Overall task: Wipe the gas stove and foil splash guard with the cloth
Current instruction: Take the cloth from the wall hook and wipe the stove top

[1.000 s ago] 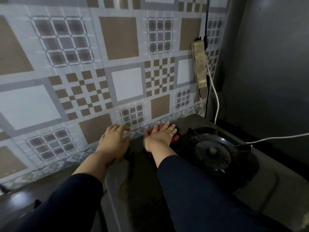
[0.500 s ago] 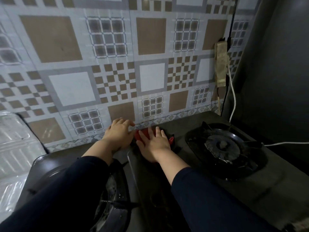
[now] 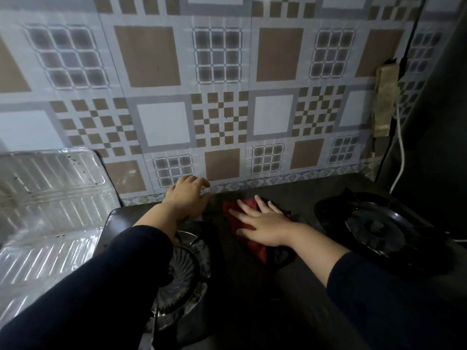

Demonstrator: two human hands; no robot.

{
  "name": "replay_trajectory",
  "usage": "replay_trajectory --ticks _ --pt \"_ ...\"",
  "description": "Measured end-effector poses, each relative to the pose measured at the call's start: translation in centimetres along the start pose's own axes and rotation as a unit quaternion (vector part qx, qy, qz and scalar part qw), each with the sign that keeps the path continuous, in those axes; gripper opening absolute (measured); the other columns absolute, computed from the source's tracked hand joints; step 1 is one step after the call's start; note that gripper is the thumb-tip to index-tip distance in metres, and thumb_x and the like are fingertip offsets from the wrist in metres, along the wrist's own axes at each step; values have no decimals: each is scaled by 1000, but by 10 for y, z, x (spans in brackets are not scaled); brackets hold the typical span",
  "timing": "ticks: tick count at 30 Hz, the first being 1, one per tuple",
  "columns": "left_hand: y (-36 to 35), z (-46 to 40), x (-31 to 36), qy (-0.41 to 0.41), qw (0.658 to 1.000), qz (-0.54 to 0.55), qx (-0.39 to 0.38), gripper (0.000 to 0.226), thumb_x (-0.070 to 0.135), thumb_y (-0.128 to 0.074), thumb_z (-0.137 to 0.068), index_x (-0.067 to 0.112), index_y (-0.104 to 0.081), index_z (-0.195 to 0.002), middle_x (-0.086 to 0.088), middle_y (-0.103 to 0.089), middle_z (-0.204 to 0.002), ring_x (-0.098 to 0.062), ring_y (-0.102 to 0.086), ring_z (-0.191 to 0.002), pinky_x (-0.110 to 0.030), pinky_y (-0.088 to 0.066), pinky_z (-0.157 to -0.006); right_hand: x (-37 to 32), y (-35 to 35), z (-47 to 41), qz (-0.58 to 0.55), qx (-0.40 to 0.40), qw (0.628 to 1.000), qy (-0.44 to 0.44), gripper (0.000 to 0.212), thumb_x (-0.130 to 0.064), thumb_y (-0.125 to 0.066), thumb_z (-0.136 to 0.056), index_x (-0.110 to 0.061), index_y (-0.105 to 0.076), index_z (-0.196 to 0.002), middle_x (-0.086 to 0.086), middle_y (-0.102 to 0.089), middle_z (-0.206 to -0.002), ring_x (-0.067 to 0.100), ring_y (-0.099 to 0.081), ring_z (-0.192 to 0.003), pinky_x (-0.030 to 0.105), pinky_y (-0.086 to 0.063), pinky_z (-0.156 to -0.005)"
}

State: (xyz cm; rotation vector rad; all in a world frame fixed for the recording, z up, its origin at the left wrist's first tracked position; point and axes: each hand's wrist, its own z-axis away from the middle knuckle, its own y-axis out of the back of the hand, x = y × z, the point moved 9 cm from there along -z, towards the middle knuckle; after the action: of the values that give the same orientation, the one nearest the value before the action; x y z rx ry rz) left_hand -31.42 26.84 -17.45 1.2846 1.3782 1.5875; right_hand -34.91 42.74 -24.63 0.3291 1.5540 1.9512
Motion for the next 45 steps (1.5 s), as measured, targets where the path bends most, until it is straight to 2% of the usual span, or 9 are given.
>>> replay_trajectory --ticks 6,14,19,21,23,26,34,43,45 --pt "9 -4 -39 22 999 19 22 39 35 -45 -96 21 -47 -133 -7 -42 -145 -26 -24 -141 -46 -28 -113 16 9 -37 -72 -69 995 -29 75 -64 -40 -90 -46 4 -148 -12 23 -157 21 34 -139 50 20 -114" --pt "11 -11 -79 50 997 31 58 36 32 -46 -95 20 -51 -129 -7 -47 -140 -25 -27 -139 -46 -29 -111 -36 9 -76 -19 -70 997 27 72 -62 -34 -93 -44 10 -147 -10 25 -156 23 34 -139 53 21 -112" --pt "8 -9 -79 47 997 29 57 37 33 -45 -96 22 -49 -131 -5 -44 -143 -25 -24 -140 -46 -26 -112 -41 11 -83 -66 -94 992 48 68 -51 -37 -97 -40 7 -149 -10 23 -157 20 34 -139 52 23 -112" --pt "8 -6 -84 42 997 27 60 37 33 -45 -96 21 -49 -131 -5 -44 -143 -24 -24 -141 -46 -25 -113 -35 13 -83 -91 -124 987 54 78 -45 -45 -96 -33 11 -150 -8 24 -156 18 34 -139 51 22 -113" --pt "9 -1 -96 49 997 18 63 37 34 -45 -96 21 -50 -130 -6 -45 -142 -25 -24 -141 -45 -25 -114 -31 13 -86 -53 -147 986 54 88 -47 -49 -93 -29 16 -149 -8 29 -155 18 35 -139 51 20 -114" --pt "8 5 -122 76 996 15 54 37 34 -45 -96 20 -50 -129 -7 -45 -142 -25 -25 -141 -47 -26 -114 -38 12 -96 -13 -153 987 49 89 -55 -46 -92 -30 19 -148 -10 31 -153 19 34 -139 52 20 -113" --pt "21 19 -177 121 989 38 77 35 33 -45 -95 18 -53 -126 -10 -51 -134 -27 -30 -137 -47 -31 -110 -117 13 -137 35 -147 984 95 85 -60 -38 -92 -31 19 -148 -10 24 -157 21 21 -145 53 11 -116" --pt "38 55 -245 172 980 31 97 36 30 -44 -97 14 -53 -128 -14 -48 -139 -31 -31 -137 -44 -28 -113 -194 19 -158 39 -158 977 139 91 -58 -44 -91 -22 15 -150 -2 16 -160 21 10 -148 38 3 -118" --pt "40 63 -254 181 978 27 101 36 30 -43 -97 14 -52 -128 -14 -48 -139 -31 -32 -137 -43 -28 -113 -215 17 -163 54 -150 977 139 92 -61 -41 -90 -20 15 -151 1 15 -160 23 8 -148 40 1 -118"
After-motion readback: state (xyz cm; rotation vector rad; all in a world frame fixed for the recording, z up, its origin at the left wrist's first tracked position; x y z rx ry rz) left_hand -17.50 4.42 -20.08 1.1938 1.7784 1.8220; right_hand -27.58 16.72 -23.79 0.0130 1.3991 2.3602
